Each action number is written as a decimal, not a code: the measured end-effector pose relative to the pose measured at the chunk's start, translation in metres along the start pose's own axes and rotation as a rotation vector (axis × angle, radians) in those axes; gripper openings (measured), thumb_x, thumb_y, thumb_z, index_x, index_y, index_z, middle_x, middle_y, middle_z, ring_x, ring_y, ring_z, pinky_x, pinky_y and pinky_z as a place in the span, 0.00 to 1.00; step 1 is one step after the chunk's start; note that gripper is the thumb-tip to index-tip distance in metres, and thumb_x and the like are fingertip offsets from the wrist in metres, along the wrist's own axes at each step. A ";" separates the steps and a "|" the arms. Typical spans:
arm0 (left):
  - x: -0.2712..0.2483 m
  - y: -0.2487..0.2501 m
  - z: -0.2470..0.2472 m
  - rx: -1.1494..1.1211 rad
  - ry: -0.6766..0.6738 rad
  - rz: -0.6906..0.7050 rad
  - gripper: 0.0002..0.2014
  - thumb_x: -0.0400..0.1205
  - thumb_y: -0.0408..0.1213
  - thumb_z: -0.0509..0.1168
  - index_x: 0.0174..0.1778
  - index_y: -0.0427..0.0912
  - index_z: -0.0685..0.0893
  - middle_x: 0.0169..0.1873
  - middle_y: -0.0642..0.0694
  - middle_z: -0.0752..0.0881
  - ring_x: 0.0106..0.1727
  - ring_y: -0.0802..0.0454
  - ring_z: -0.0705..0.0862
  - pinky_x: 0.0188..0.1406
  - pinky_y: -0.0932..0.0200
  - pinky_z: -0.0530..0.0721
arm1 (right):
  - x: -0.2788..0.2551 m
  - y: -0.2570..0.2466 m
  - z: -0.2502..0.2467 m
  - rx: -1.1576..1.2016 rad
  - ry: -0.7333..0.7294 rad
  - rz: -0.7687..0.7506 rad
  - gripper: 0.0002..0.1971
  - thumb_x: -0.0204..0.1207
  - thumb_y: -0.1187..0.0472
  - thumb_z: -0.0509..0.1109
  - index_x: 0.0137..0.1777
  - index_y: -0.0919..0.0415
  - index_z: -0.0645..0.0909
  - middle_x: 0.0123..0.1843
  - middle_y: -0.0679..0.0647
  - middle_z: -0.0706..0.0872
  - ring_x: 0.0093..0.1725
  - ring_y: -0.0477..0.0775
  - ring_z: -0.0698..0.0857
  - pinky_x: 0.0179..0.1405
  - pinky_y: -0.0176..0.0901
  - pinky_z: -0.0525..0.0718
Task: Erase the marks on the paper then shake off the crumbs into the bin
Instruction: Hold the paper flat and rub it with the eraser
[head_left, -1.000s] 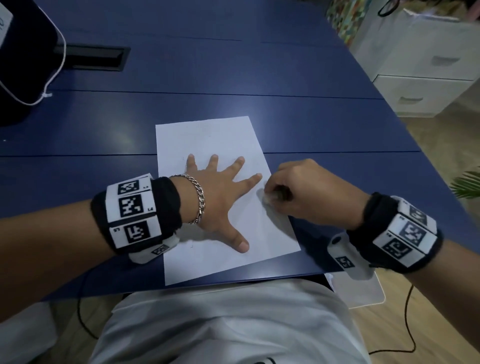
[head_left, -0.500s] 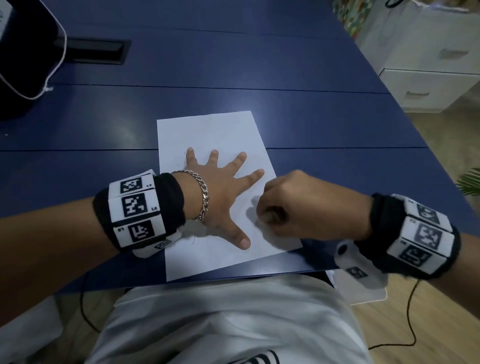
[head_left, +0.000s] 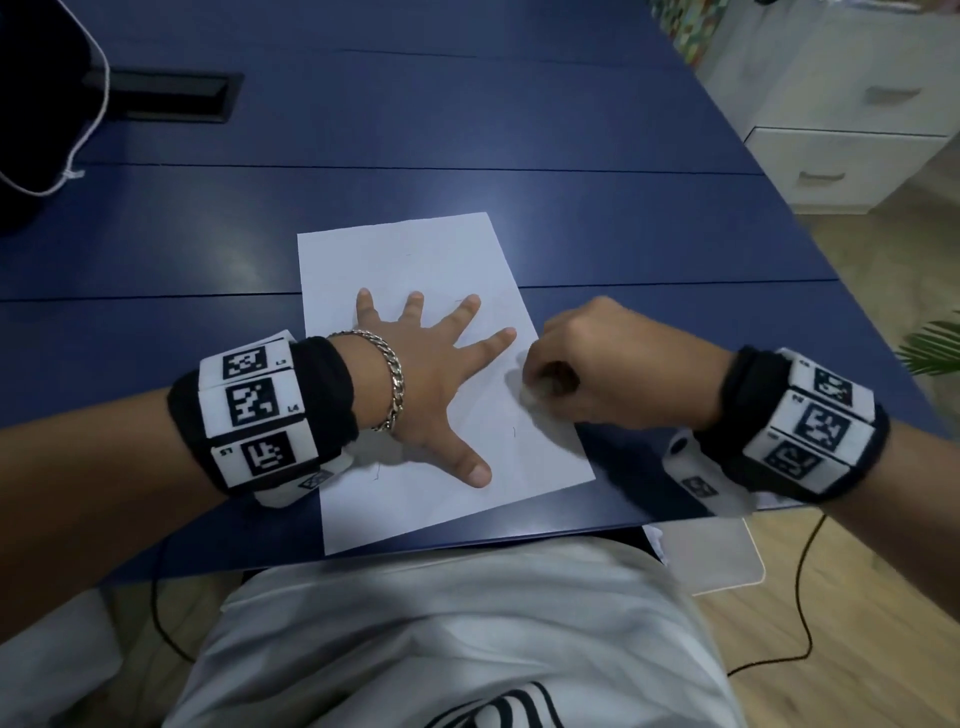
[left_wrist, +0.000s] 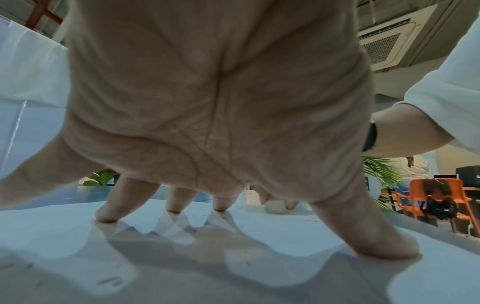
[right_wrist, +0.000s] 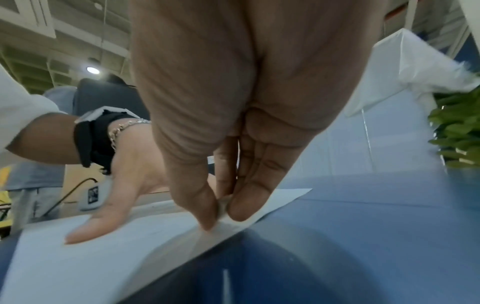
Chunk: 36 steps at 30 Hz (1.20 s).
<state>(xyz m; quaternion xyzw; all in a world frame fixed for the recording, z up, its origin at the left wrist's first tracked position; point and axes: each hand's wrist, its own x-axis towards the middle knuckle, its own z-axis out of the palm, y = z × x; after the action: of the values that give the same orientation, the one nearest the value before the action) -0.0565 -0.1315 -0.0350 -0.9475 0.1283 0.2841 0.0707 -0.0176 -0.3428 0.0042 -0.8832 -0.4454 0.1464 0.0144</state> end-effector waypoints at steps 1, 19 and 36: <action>0.000 0.000 0.000 0.001 -0.004 -0.002 0.72 0.52 0.93 0.60 0.81 0.73 0.21 0.88 0.53 0.23 0.89 0.23 0.38 0.74 0.06 0.43 | 0.001 0.002 0.000 -0.006 0.024 0.022 0.03 0.74 0.58 0.71 0.40 0.52 0.85 0.36 0.47 0.83 0.34 0.52 0.80 0.39 0.55 0.86; 0.000 0.002 -0.001 0.033 -0.001 -0.020 0.72 0.52 0.93 0.59 0.80 0.73 0.19 0.87 0.53 0.22 0.90 0.24 0.38 0.75 0.07 0.40 | -0.006 -0.012 0.002 -0.003 -0.042 0.048 0.05 0.73 0.59 0.69 0.35 0.53 0.80 0.35 0.50 0.82 0.34 0.55 0.80 0.37 0.56 0.85; -0.019 -0.049 -0.022 -0.068 0.148 0.110 0.56 0.69 0.85 0.52 0.86 0.71 0.28 0.88 0.53 0.23 0.90 0.40 0.28 0.88 0.27 0.38 | -0.082 -0.006 0.012 0.367 0.484 0.271 0.03 0.78 0.54 0.79 0.50 0.45 0.90 0.43 0.40 0.88 0.41 0.43 0.89 0.43 0.33 0.85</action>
<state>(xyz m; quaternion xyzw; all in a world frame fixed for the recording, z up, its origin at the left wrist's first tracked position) -0.0470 -0.0852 -0.0035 -0.9593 0.1753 0.2211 0.0133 -0.0718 -0.4051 0.0139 -0.9263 -0.2736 0.0106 0.2589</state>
